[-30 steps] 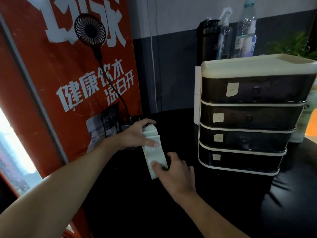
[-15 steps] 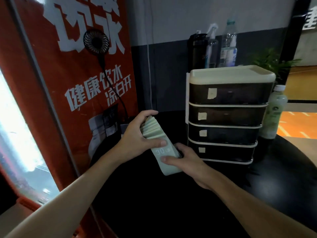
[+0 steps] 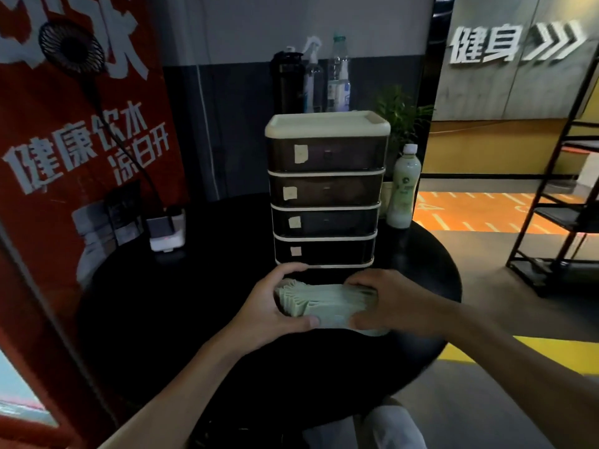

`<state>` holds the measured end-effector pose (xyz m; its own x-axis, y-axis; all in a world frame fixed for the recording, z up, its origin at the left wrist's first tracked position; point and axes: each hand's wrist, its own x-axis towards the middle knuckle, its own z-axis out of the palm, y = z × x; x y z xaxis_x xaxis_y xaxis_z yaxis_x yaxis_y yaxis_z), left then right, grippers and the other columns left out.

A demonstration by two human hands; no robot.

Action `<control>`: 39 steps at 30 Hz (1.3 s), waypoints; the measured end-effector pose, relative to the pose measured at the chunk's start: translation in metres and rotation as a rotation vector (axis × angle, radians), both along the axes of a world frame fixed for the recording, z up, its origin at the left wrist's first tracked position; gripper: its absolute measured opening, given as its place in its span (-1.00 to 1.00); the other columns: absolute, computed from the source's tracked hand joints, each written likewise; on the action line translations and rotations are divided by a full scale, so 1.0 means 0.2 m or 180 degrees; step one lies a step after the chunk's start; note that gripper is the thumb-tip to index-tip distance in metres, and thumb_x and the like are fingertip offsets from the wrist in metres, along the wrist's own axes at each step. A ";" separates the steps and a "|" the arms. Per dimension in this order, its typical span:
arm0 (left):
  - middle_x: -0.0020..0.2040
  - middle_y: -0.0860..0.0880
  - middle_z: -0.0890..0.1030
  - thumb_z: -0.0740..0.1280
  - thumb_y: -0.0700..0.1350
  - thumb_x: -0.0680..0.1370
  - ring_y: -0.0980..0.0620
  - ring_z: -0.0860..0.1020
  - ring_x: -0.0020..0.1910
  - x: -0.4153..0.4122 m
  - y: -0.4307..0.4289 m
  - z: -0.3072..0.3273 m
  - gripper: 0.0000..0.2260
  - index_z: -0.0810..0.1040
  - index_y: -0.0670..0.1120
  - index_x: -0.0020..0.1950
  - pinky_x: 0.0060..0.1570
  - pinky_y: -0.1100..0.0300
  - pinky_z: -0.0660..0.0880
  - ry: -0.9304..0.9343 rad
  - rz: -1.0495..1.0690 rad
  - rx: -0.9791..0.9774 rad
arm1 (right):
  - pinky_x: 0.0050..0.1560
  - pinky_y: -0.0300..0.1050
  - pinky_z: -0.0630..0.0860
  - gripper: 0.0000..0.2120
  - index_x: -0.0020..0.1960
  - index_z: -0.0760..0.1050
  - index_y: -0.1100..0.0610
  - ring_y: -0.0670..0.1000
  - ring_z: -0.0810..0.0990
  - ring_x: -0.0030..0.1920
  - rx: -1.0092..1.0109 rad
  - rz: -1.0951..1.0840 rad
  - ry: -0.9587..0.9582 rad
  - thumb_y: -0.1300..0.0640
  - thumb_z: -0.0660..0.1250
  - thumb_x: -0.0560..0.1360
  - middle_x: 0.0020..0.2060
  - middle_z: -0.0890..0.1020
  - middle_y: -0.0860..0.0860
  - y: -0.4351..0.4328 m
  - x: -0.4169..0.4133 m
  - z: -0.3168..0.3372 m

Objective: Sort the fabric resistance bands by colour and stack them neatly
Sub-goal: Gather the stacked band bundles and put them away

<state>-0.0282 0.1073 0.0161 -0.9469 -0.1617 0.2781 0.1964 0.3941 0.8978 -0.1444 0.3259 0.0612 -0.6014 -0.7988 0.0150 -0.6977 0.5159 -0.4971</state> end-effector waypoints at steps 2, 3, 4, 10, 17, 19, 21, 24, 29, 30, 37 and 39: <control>0.15 -0.06 0.59 0.66 -0.18 0.29 0.05 0.63 0.09 -0.01 0.00 -0.03 -0.31 0.48 0.08 0.34 0.02 0.30 0.53 -0.0153 -0.0008 -0.0174 | 0.25 0.06 0.42 -0.32 0.24 0.44 -0.21 -0.17 0.49 0.13 0.0239 -0.0059 0.0203 -0.37 0.39 0.16 0.12 0.52 -0.24 0.00 0.01 -0.03; 0.17 -0.05 0.59 0.66 -0.20 0.29 0.07 0.63 0.10 -0.01 0.00 -0.04 -0.31 0.48 0.06 0.34 0.03 0.32 0.53 -0.0194 -0.0025 -0.0217 | 0.32 0.11 0.35 -0.19 0.32 0.39 -0.21 -0.14 0.43 0.24 0.0233 -0.0110 0.0260 -0.44 0.34 0.11 0.22 0.46 -0.23 0.00 0.01 -0.04; 0.18 -0.04 0.58 0.65 -0.21 0.29 0.09 0.63 0.10 -0.01 0.00 -0.04 -0.31 0.47 0.05 0.35 0.04 0.32 0.52 -0.0212 -0.0040 -0.0233 | 0.37 0.12 0.31 -0.08 0.39 0.33 -0.19 -0.11 0.37 0.32 0.0195 -0.0153 0.0313 -0.50 0.31 0.09 0.29 0.40 -0.21 0.00 0.02 -0.04; 0.22 0.07 0.56 0.62 -0.20 0.34 0.17 0.58 0.17 0.00 -0.02 -0.05 -0.31 0.43 0.10 0.38 0.12 0.36 0.47 -0.0279 -0.0207 -0.0417 | -0.02 -0.66 0.24 -0.04 0.51 0.17 -0.05 -0.35 0.39 0.11 -0.0543 -0.0377 -0.0080 -0.13 0.59 0.25 0.19 0.36 -0.28 0.11 0.04 -0.20; 0.23 0.10 0.47 0.59 0.11 0.22 0.20 0.52 0.16 0.00 -0.02 -0.06 -0.29 0.39 0.20 0.31 0.13 0.30 0.48 -0.0432 -0.0139 -0.0628 | 0.04 -0.55 0.38 -0.04 0.49 0.21 -0.01 -0.37 0.46 0.15 -0.1281 -0.0469 -0.0598 -0.05 0.63 0.22 0.22 0.48 -0.21 0.04 0.04 -0.28; 0.21 0.09 0.50 0.60 0.10 0.21 0.19 0.55 0.13 0.00 -0.01 -0.06 -0.30 0.40 0.19 0.29 0.08 0.30 0.50 -0.0386 -0.0127 -0.0555 | 0.05 -0.55 0.37 0.03 0.50 0.15 -0.03 -0.38 0.44 0.18 -0.1410 -0.0419 -0.0651 -0.08 0.64 0.19 0.24 0.44 -0.22 0.05 0.04 -0.30; 0.21 0.07 0.52 0.62 0.05 0.23 0.17 0.57 0.14 0.00 -0.01 -0.07 -0.31 0.42 0.14 0.29 0.06 0.30 0.51 -0.0295 -0.0112 -0.0430 | 0.09 -0.54 0.38 0.10 0.50 0.08 -0.11 -0.35 0.40 0.21 -0.1458 -0.0414 -0.0602 -0.18 0.63 0.14 0.27 0.35 -0.21 0.06 0.03 -0.31; 0.24 0.04 0.52 0.64 -0.06 0.27 0.14 0.59 0.13 0.00 -0.01 -0.07 -0.28 0.41 0.13 0.36 0.02 0.26 0.56 -0.0262 -0.0109 -0.0233 | 0.02 -0.47 0.44 0.09 0.50 0.05 -0.14 -0.27 0.51 0.13 -0.1619 -0.0466 -0.0731 -0.05 0.65 0.18 0.21 0.45 -0.13 0.07 0.03 -0.31; 0.27 0.13 0.48 0.58 0.14 0.23 0.19 0.52 0.24 0.00 -0.02 -0.07 -0.21 0.41 0.09 0.43 0.20 0.34 0.43 -0.0261 -0.0143 -0.0496 | 0.04 -0.46 0.44 0.08 0.52 -0.01 -0.09 -0.28 0.54 0.14 -0.1704 -0.0290 -0.0883 0.16 0.63 0.25 0.20 0.51 -0.14 0.07 0.03 -0.30; 0.27 0.14 0.46 0.58 0.14 0.24 0.19 0.50 0.25 0.00 -0.02 -0.07 -0.23 0.42 0.08 0.41 0.21 0.34 0.42 -0.0256 -0.0163 -0.0551 | 0.04 -0.46 0.44 0.09 0.52 -0.01 -0.08 -0.29 0.54 0.14 -0.1676 -0.0260 -0.0894 0.16 0.64 0.25 0.21 0.50 -0.14 0.07 0.03 -0.30; 0.22 0.08 0.55 0.62 -0.04 0.29 0.15 0.58 0.18 0.00 -0.02 -0.07 -0.27 0.39 0.14 0.38 0.18 0.26 0.50 -0.0277 -0.0120 -0.0239 | 0.01 -0.46 0.45 0.12 0.55 -0.03 -0.05 -0.28 0.55 0.09 -0.1680 -0.0279 -0.0960 0.18 0.63 0.24 0.19 0.50 -0.06 0.07 0.01 -0.28; 0.21 0.06 0.54 0.61 -0.06 0.32 0.14 0.59 0.14 0.01 -0.01 -0.07 -0.30 0.40 0.13 0.39 0.12 0.26 0.53 -0.0260 -0.0154 -0.0279 | 0.03 -0.44 0.45 0.14 0.55 -0.07 -0.08 -0.27 0.55 0.11 -0.1638 -0.0194 -0.1006 0.18 0.63 0.25 0.21 0.51 -0.07 0.06 0.02 -0.28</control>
